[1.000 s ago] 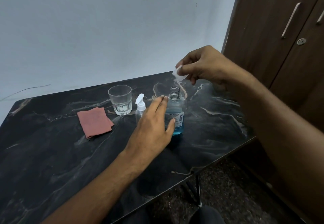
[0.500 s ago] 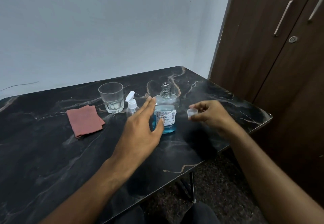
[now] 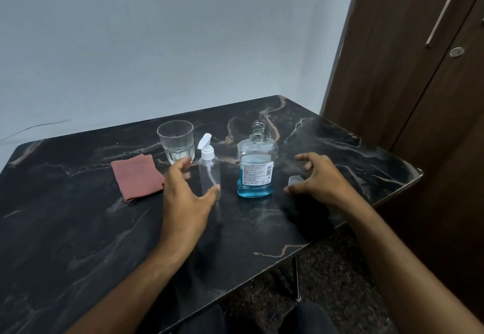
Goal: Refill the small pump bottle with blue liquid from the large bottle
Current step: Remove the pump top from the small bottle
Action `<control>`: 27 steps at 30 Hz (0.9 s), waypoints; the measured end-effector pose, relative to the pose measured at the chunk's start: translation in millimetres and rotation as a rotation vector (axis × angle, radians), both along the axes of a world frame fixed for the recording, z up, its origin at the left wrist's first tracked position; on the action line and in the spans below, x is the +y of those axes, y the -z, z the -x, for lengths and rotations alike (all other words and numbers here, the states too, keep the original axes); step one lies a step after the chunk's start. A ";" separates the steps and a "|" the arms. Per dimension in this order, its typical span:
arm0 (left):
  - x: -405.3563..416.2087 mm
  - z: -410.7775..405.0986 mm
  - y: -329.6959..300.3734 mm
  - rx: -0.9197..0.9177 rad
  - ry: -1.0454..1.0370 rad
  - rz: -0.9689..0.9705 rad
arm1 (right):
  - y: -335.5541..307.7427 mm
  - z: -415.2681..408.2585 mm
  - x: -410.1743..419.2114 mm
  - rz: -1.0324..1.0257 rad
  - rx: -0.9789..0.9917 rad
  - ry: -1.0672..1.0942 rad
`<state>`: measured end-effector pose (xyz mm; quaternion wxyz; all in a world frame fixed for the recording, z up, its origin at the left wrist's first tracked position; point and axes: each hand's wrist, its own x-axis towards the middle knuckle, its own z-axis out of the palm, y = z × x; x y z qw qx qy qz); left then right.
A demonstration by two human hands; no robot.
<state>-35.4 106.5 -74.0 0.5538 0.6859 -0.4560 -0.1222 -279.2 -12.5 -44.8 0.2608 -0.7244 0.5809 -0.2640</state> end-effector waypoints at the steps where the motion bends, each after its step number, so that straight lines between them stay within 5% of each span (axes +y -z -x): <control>1: -2.9 0.4 0.2 0.039 0.033 -0.034 | -4.6 -1.2 5.1 0.043 -0.042 0.041; 4: -9.9 0.9 2.8 0.059 0.067 -0.085 | -16.1 -14.7 30.4 0.200 -0.261 0.155; 7: -16.0 1.6 2.4 0.090 0.054 -0.068 | -27.1 -45.8 63.8 0.180 -0.470 0.025; 11: -18.0 -0.6 -6.6 0.079 -0.008 -0.019 | -34.6 -92.9 87.6 0.124 -0.477 -0.130; 21: 20.7 5.6 -19.7 0.003 -0.022 0.093 | -48.0 -131.3 97.9 0.299 -0.526 -0.054; 27: 29.3 9.4 -27.4 0.126 0.033 0.133 | -59.7 -126.3 96.0 0.096 -0.686 -0.124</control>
